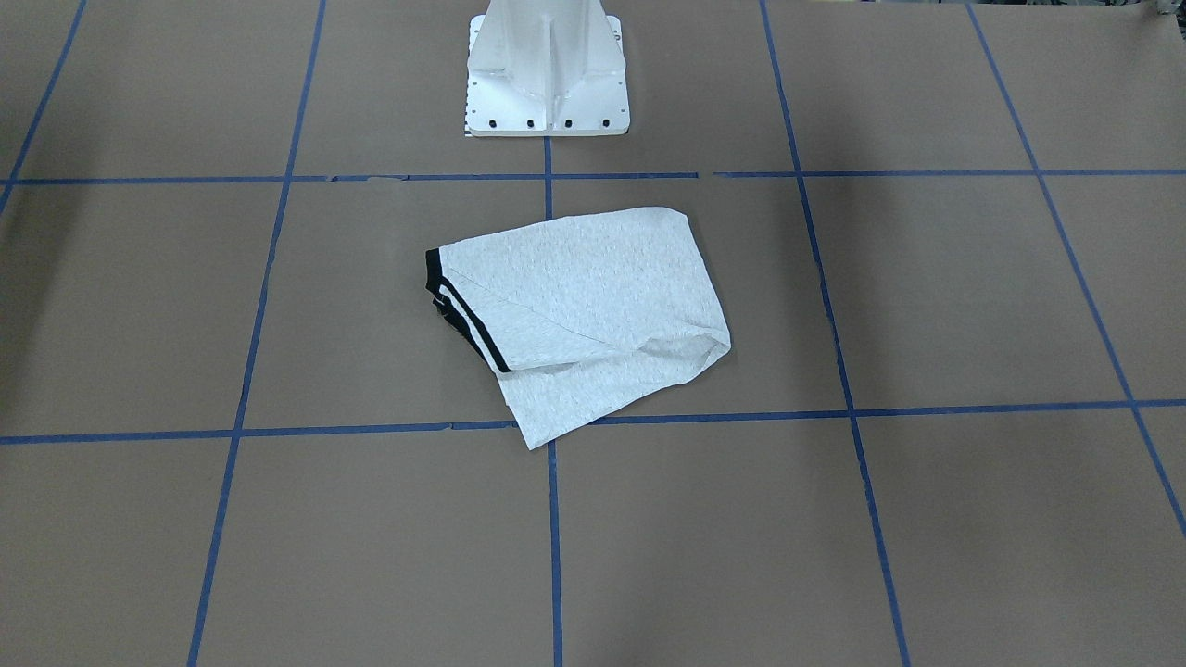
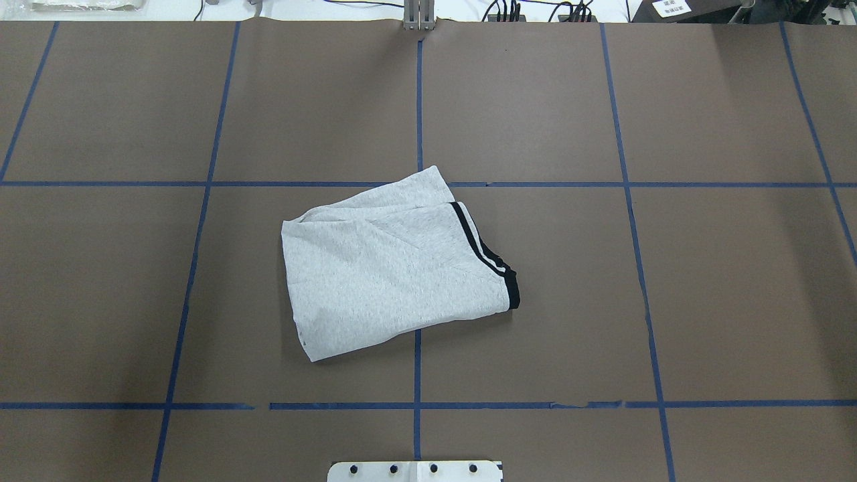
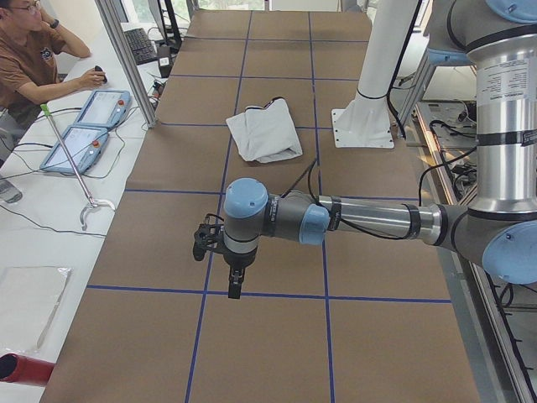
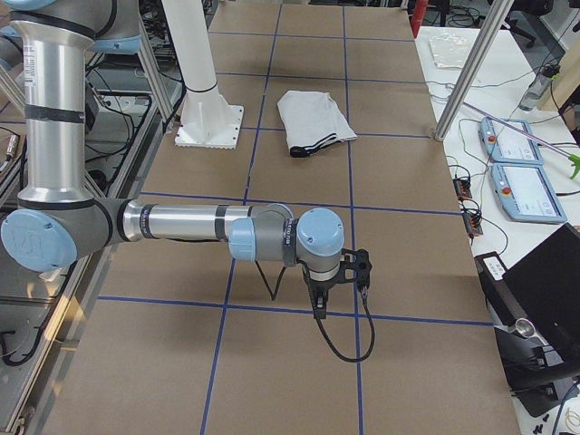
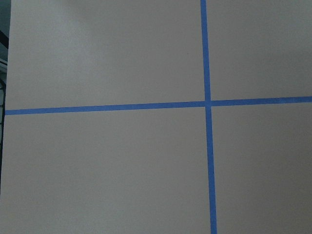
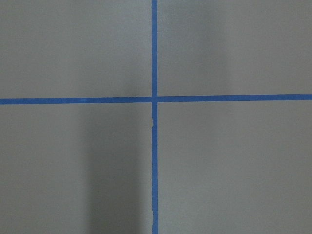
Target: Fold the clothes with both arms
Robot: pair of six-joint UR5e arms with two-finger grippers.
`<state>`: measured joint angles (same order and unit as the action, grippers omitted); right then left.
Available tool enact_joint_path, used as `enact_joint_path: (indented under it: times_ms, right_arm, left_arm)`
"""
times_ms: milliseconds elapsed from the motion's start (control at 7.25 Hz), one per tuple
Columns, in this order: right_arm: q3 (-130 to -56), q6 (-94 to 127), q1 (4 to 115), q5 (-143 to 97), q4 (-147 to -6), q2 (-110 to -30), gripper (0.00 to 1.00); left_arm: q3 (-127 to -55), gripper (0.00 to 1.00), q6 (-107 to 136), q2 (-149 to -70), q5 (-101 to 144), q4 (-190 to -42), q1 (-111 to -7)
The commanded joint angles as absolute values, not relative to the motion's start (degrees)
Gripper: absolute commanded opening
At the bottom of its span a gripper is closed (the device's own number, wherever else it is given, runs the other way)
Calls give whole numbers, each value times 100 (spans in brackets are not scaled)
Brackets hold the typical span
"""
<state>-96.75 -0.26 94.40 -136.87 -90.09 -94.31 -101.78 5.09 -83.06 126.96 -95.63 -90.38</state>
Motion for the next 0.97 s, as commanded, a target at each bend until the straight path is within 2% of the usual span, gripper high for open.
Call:
enact_joint_path:
  times_ms: [0, 828]
  right_arm:
    - [-9659, -26, 9448, -13720, -9009, -9431, 100]
    - [-9659, -26, 9439, -13720, -9009, -9492, 100]
  left_arm:
    - [-10169, 100, 510, -8332, 12700, -9562, -9035]
    - [-10187, 100, 510, -8341, 12700, -9562, -9035]
